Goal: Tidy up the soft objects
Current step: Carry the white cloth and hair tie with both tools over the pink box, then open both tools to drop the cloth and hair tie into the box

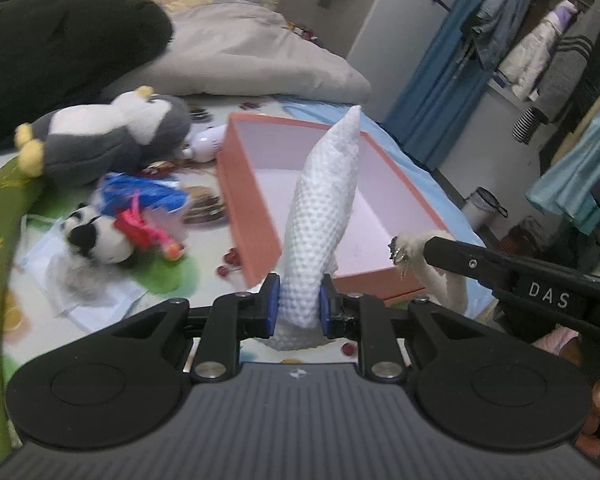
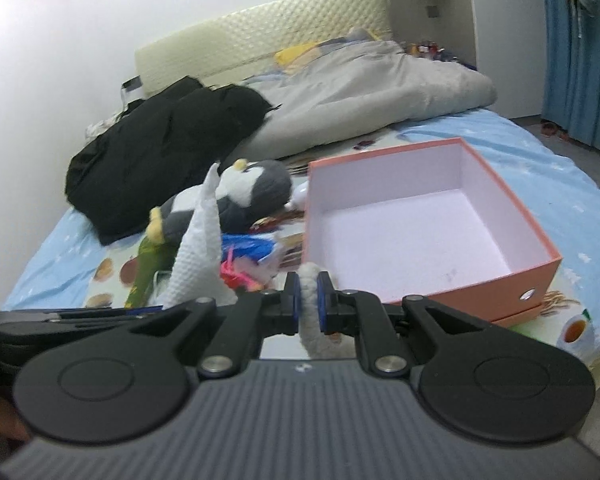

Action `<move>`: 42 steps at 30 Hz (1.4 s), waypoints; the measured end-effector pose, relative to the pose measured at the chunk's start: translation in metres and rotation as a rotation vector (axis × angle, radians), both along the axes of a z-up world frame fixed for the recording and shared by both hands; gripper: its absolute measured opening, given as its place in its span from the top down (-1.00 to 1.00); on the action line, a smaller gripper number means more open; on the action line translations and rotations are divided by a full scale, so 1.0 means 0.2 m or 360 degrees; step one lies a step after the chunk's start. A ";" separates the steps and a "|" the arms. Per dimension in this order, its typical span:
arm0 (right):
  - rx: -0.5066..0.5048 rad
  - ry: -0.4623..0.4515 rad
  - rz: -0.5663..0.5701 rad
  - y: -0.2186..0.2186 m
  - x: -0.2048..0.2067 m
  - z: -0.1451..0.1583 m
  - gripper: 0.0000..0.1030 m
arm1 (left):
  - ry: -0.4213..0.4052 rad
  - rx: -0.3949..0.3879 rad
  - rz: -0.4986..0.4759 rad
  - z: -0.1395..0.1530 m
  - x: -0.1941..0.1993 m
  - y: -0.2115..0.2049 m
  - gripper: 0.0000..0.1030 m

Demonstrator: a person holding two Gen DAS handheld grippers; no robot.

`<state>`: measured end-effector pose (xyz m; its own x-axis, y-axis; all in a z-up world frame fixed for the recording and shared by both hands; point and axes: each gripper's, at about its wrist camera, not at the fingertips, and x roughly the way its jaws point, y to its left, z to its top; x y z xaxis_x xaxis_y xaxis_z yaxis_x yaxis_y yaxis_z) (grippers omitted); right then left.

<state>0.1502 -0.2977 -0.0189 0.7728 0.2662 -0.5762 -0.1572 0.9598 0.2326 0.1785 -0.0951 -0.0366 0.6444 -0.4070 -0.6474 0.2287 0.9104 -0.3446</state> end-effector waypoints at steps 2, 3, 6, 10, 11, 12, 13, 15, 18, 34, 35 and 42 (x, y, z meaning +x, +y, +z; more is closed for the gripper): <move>0.0001 -0.0004 -0.0018 -0.04 0.04 0.01 0.76 | 0.0001 0.0011 -0.0027 0.01 0.06 -0.05 0.54; 0.0005 -0.0004 -0.0022 -0.06 0.06 0.01 0.76 | 0.0002 0.0014 -0.0037 0.01 0.10 -0.08 0.54; -0.0002 -0.0010 -0.0034 -0.12 0.15 0.01 0.76 | 0.0007 0.0010 -0.0067 0.01 0.21 -0.15 0.54; -0.0005 0.0002 -0.0050 -0.18 0.30 -0.01 0.76 | 0.0019 0.0039 -0.0098 -0.02 0.40 -0.27 0.54; -0.0002 0.0007 -0.0054 -0.20 0.33 -0.02 0.76 | 0.0028 0.0040 -0.0103 -0.03 0.45 -0.29 0.54; 0.0000 0.0015 -0.0063 -0.22 0.36 -0.02 0.76 | 0.0033 0.0040 -0.0104 -0.04 0.49 -0.31 0.54; 0.0005 0.0023 -0.0073 -0.25 0.40 -0.04 0.76 | 0.0038 0.0039 -0.0108 -0.05 0.54 -0.33 0.54; 0.0007 0.0043 -0.0089 -0.28 0.48 -0.07 0.76 | 0.0048 0.0045 -0.0113 -0.08 0.64 -0.38 0.54; 0.0021 0.0106 -0.0111 -0.34 0.60 -0.13 0.76 | 0.0090 0.0052 -0.0125 -0.13 0.78 -0.43 0.54; -0.0034 0.0343 -0.0151 -0.40 0.83 -0.47 0.49 | 0.0247 0.0151 -0.0116 -0.42 1.07 -0.55 -0.01; -0.0035 0.0334 -0.0152 -0.40 0.83 -0.46 0.27 | 0.0230 0.0157 -0.0118 -0.41 1.05 -0.55 -0.01; 0.0003 0.0263 -0.0142 -0.39 0.71 -0.35 0.24 | 0.0162 0.0121 -0.0068 -0.28 0.90 -0.47 -0.01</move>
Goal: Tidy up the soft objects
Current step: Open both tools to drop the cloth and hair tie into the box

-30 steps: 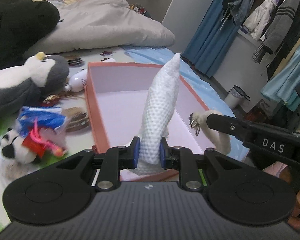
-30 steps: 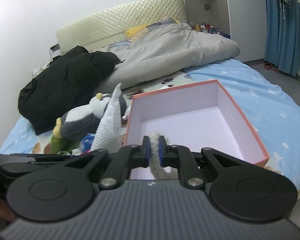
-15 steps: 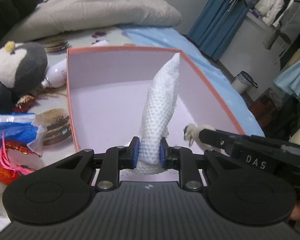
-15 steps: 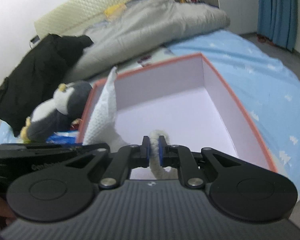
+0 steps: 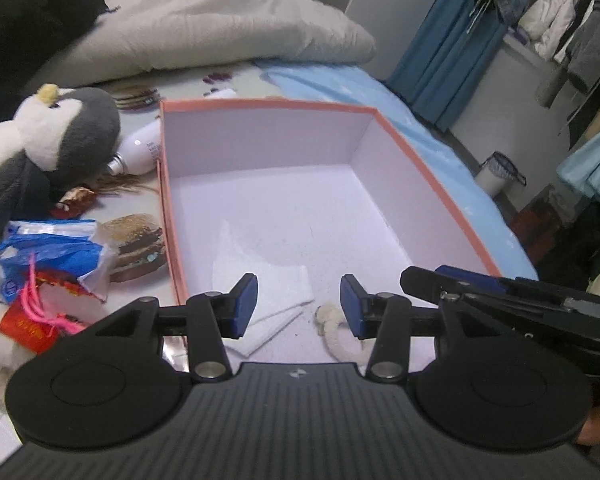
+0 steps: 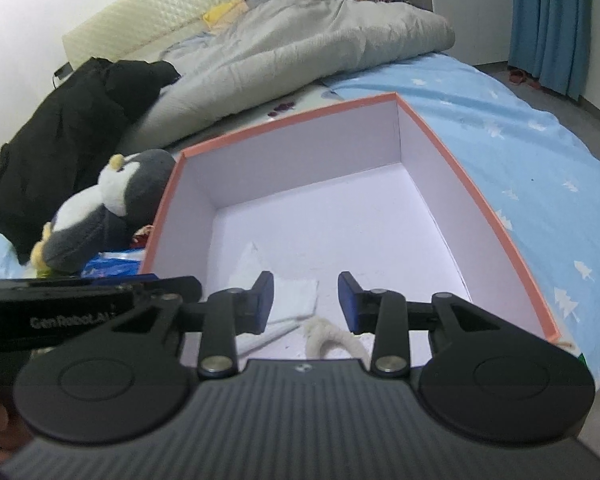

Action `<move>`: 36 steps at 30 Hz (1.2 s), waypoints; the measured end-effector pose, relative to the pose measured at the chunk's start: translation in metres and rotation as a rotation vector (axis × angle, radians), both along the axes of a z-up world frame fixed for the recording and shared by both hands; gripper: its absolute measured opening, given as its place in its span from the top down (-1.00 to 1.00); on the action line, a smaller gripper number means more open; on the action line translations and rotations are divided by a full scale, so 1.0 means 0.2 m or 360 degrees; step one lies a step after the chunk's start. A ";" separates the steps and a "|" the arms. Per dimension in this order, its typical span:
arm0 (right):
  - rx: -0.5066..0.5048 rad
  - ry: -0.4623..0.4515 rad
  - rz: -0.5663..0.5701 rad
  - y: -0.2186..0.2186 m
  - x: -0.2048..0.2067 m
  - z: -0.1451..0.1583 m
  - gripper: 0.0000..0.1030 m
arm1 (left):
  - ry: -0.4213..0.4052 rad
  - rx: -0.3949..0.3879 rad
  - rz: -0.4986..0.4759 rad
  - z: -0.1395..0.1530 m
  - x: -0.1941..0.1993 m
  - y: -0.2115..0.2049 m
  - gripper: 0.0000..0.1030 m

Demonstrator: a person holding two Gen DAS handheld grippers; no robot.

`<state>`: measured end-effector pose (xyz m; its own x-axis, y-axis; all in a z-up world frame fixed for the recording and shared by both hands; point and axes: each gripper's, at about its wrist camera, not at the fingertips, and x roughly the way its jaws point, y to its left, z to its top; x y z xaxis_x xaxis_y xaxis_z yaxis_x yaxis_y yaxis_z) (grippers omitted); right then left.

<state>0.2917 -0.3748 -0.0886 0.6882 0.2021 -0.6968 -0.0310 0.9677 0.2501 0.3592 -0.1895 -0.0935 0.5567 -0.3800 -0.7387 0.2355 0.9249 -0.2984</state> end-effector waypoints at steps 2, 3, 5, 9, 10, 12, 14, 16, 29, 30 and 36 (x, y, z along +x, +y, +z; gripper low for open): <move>0.0008 -0.0026 0.0004 0.01 -0.05 0.04 0.24 | -0.0031 -0.0001 0.0008 0.05 -0.06 0.03 -0.01; 0.0014 -0.0041 0.0007 0.02 -0.08 0.06 0.24 | -0.0048 0.0002 0.0013 0.07 -0.10 0.04 -0.01; 0.0025 -0.0068 0.0012 0.04 -0.14 0.11 0.24 | -0.0077 0.0001 0.0019 0.13 -0.17 0.07 -0.01; 0.0059 -0.0118 0.0023 0.07 -0.25 0.19 0.24 | -0.0145 0.0011 0.0034 0.22 -0.32 0.13 -0.01; 0.0067 -0.0129 0.0025 0.08 -0.28 0.21 0.24 | -0.0159 0.0007 0.0042 0.25 -0.37 0.15 -0.01; 0.0079 -0.0158 0.0036 0.09 -0.34 0.24 0.24 | -0.0186 -0.0011 0.0064 0.29 -0.45 0.19 -0.01; 0.0068 -0.0184 0.0052 0.12 -0.40 0.28 0.24 | -0.0203 -0.0021 0.0078 0.31 -0.52 0.21 -0.04; 0.0055 -0.0207 0.0065 0.14 -0.46 0.31 0.24 | -0.0219 -0.0035 0.0092 0.34 -0.60 0.25 -0.04; 0.0056 -0.0263 0.0135 0.31 -0.83 0.36 0.24 | -0.0341 -0.0028 0.0198 0.42 -1.18 0.50 -0.05; 0.0054 -0.0261 0.0144 0.33 -0.85 0.36 0.24 | -0.0341 -0.0021 0.0209 0.41 -1.22 0.52 -0.05; 0.0066 -0.0223 0.0239 0.43 -0.99 0.30 0.24 | -0.0320 0.0002 0.0291 0.35 -1.44 0.65 -0.05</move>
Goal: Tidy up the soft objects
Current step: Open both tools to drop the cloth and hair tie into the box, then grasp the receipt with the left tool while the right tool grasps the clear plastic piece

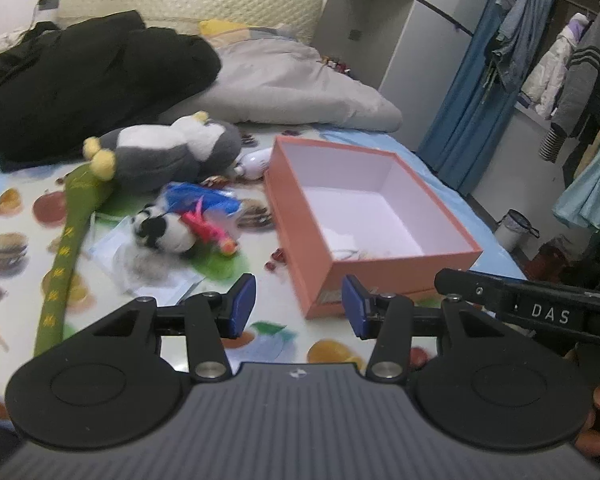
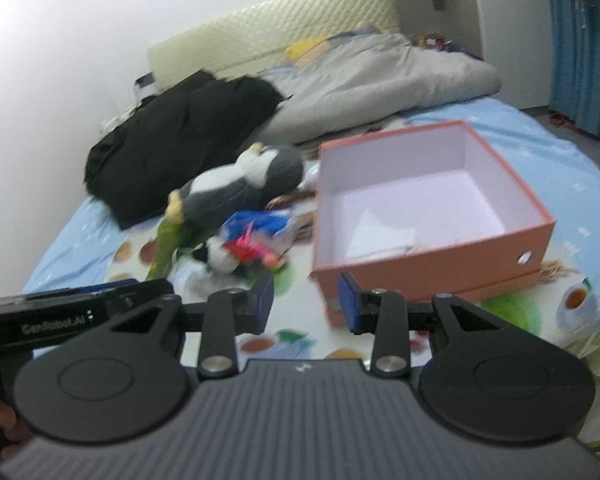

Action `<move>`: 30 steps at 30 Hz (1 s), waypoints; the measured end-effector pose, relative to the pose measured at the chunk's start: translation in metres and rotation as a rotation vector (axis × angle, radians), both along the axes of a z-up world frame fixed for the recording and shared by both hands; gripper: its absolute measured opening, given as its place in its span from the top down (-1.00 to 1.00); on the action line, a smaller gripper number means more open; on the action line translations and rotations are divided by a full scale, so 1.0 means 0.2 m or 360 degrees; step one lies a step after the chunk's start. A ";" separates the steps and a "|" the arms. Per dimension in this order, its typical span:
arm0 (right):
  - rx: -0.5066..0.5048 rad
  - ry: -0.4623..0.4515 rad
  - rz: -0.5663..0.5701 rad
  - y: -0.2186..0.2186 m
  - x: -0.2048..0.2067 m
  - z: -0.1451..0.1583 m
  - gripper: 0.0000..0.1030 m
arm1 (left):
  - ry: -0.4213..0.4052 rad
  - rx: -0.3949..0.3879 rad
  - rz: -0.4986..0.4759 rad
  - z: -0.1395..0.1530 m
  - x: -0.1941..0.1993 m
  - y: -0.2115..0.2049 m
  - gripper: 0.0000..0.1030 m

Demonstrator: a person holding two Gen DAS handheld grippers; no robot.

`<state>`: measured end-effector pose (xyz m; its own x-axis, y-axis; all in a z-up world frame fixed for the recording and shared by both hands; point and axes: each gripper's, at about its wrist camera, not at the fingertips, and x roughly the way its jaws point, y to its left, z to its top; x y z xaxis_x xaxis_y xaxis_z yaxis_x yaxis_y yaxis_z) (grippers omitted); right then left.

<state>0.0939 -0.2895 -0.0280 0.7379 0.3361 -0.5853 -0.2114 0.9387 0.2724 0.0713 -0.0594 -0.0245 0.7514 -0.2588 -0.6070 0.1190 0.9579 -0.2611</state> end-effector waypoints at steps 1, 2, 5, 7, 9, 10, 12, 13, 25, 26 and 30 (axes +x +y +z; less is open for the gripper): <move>-0.0006 0.0009 0.0018 0.02 -0.01 -0.02 0.24 | 0.0001 0.0008 0.0016 -0.01 -0.02 0.01 -0.05; -0.0011 0.0020 0.0037 0.05 -0.02 -0.03 0.24 | 0.0001 0.0014 0.0031 -0.02 -0.04 0.03 -0.05; -0.0014 0.0034 0.0089 0.10 -0.04 -0.05 0.24 | -0.0008 0.0016 0.0076 -0.03 -0.10 0.07 -0.05; -0.0024 0.0017 0.0116 0.14 -0.04 -0.05 0.24 | -0.0012 0.0020 0.0112 -0.04 -0.11 0.10 -0.05; -0.0031 0.0014 0.0142 0.17 -0.05 -0.05 0.24 | -0.0010 0.0016 0.0142 -0.05 -0.13 0.13 -0.05; -0.0033 0.0017 0.0155 0.19 -0.05 -0.05 0.24 | -0.0004 0.0011 0.0154 -0.06 -0.12 0.15 -0.05; -0.0042 0.0026 0.0168 0.22 -0.03 -0.07 0.24 | 0.0011 0.0003 0.0177 -0.08 -0.11 0.18 -0.06; -0.0048 0.0033 0.0172 0.24 -0.02 -0.07 0.24 | 0.0019 0.0000 0.0185 -0.09 -0.09 0.20 -0.13; -0.0096 0.0100 0.0302 0.45 0.37 -0.16 0.24 | 0.0157 0.0009 0.0309 -0.38 0.31 0.41 -0.20; -0.0105 0.0108 0.0306 0.47 0.41 -0.18 0.24 | 0.0167 0.0011 0.0318 -0.41 0.36 0.43 -0.20; -0.0136 0.0156 0.0317 0.56 0.63 -0.25 0.24 | 0.0203 -0.0002 0.0336 -0.54 0.56 0.50 -0.20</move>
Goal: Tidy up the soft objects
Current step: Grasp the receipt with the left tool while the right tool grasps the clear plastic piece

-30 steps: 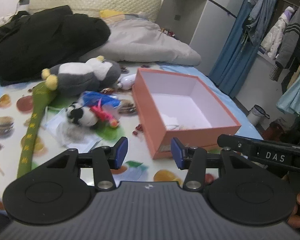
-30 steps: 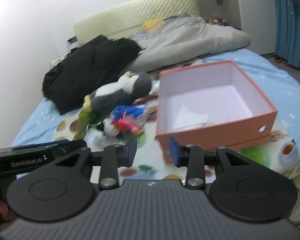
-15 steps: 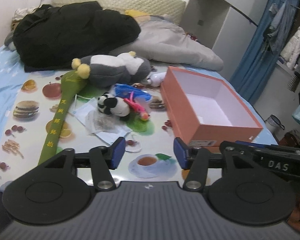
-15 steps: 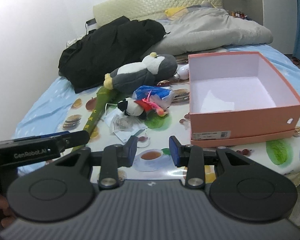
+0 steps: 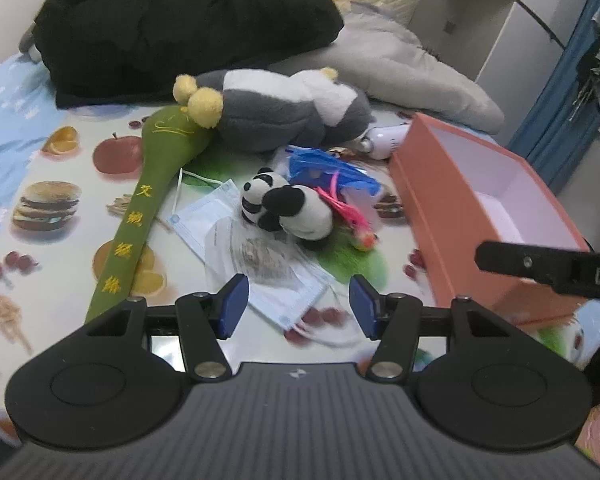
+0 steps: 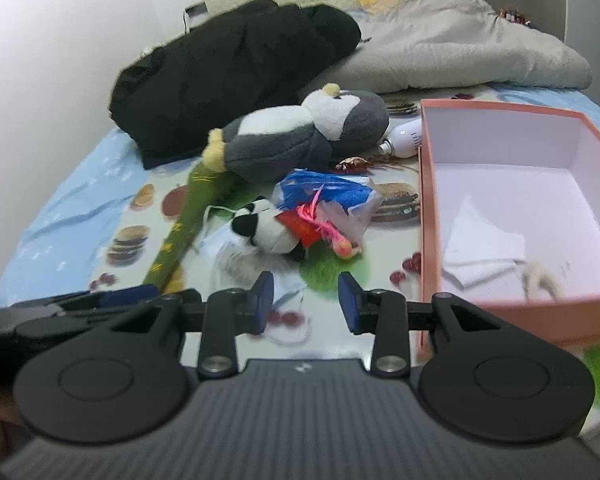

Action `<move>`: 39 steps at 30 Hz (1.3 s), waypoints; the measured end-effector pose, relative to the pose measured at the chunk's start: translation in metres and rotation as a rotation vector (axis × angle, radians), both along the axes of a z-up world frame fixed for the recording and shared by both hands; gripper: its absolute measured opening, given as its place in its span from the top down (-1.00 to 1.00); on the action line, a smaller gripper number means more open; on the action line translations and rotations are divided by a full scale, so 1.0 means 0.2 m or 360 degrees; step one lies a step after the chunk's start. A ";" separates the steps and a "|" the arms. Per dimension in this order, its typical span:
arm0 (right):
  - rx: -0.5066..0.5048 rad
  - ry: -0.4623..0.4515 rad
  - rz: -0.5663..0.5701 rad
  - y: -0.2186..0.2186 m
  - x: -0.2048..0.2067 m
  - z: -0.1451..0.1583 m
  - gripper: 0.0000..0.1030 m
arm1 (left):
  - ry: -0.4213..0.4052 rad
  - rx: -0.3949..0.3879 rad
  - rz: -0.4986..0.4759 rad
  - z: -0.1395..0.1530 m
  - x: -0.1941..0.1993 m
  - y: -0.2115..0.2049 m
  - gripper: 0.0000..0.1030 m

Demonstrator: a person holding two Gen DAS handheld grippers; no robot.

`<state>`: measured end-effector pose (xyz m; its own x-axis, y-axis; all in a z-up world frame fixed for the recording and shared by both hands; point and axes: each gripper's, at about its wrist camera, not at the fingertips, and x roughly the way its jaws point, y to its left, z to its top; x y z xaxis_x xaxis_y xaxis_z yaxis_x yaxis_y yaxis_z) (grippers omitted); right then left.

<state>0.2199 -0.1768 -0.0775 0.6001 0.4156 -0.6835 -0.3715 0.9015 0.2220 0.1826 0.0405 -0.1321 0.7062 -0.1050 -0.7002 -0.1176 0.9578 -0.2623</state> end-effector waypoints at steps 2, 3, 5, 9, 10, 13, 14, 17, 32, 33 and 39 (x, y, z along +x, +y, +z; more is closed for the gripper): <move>-0.0010 0.0038 -0.0015 0.05 0.13 -0.05 0.24 | 0.0032 0.0016 0.0015 -0.07 0.11 0.02 -0.21; -0.0018 0.0064 -0.0028 0.08 0.18 -0.07 0.24 | 0.0052 0.0028 0.0021 -0.11 0.17 0.03 -0.21; -0.0017 0.0098 -0.0055 0.12 0.31 -0.12 0.24 | 0.0070 0.0037 0.0022 -0.17 0.26 0.05 -0.23; -0.0031 0.0188 -0.0089 0.19 0.53 -0.22 0.25 | 0.0106 0.0065 0.0020 -0.28 0.41 0.06 -0.23; -0.0037 0.0208 -0.0088 0.20 0.57 -0.25 0.25 | 0.0126 0.0065 0.0020 -0.29 0.45 0.06 -0.23; -0.0067 0.0263 -0.0104 0.22 0.69 -0.32 0.25 | 0.0133 0.0147 -0.0014 -0.32 0.53 0.04 -0.30; -0.0067 0.0298 -0.0108 0.22 0.73 -0.35 0.25 | 0.0156 0.0166 -0.0022 -0.34 0.55 0.04 -0.32; -0.0088 0.0389 -0.0122 0.23 0.81 -0.41 0.24 | 0.0228 0.0166 -0.0034 -0.38 0.60 0.04 -0.34; 0.0045 0.0627 -0.0195 0.19 0.91 -0.53 -0.18 | 0.0358 0.0221 0.0019 -0.43 0.62 0.01 -0.41; 0.0040 0.0625 -0.0179 0.19 0.91 -0.53 -0.15 | 0.0375 0.0219 0.0049 -0.43 0.61 0.02 -0.39; 0.0141 0.0619 -0.0145 0.19 0.84 -0.55 0.09 | 0.0336 0.0126 0.0141 -0.45 0.56 0.07 -0.15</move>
<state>0.3888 -0.1384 -0.1878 0.3412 0.4403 -0.8305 -0.1641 0.8978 0.4086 0.2953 0.0548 -0.2214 0.5473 0.0118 -0.8369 -0.2461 0.9580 -0.1474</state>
